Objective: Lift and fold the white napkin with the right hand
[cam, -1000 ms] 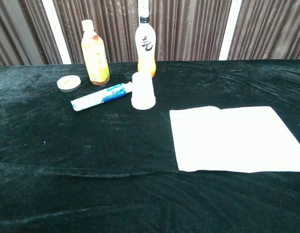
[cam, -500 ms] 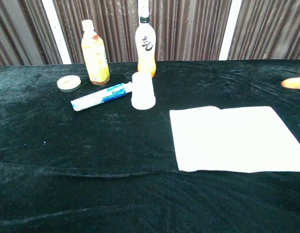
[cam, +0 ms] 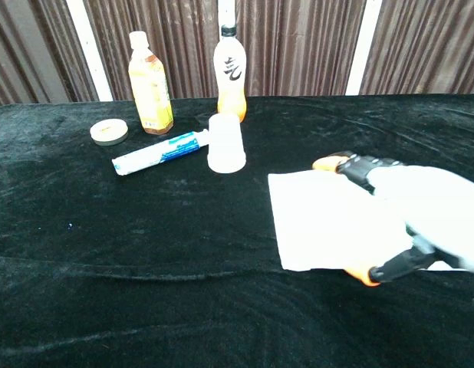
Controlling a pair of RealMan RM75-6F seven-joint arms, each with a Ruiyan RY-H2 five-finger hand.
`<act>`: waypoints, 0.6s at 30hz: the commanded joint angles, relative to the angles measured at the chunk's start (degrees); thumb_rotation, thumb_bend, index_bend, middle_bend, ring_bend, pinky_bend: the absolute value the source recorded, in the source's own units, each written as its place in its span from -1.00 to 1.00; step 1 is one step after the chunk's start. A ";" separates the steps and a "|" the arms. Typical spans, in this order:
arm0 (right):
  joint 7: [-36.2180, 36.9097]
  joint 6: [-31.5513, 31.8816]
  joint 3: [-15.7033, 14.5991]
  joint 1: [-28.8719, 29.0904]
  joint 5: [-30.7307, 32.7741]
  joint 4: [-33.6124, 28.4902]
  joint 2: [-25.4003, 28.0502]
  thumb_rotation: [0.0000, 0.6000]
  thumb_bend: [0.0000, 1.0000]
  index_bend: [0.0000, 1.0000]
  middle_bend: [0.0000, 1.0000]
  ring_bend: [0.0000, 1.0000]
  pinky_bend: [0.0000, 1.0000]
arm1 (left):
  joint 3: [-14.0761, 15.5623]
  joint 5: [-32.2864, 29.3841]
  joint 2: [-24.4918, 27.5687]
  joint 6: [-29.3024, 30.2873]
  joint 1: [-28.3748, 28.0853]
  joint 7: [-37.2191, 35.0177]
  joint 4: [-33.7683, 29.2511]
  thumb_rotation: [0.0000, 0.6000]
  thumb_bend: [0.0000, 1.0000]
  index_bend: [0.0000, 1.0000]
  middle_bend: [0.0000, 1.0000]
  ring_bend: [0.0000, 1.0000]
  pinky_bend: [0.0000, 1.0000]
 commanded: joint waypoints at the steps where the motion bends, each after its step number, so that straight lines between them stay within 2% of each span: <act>1: -1.17 -0.65 0.92 1.12 2.37 2.67 -2.64 1.00 -0.63 -1.00 -1.00 -1.00 -1.00 | -0.03 -0.09 0.04 -0.07 -0.02 -0.05 -0.01 1.00 -0.73 -1.00 -1.00 -1.00 -1.00; 6: -0.60 -1.30 1.04 1.84 5.16 6.04 -4.76 1.00 -0.63 -1.00 -1.00 -1.00 -1.00 | -0.29 -0.45 0.05 -0.13 -0.08 -0.13 0.02 1.00 -0.73 -1.00 -1.00 -1.00 -1.00; 18: 0.89 -1.60 1.45 3.81 7.45 12.28 -8.78 1.00 -0.63 -1.00 -1.00 -1.00 -1.00 | -0.47 -0.73 -0.11 -0.07 -0.06 -0.15 0.04 1.00 -0.73 -1.00 -1.00 -1.00 -1.00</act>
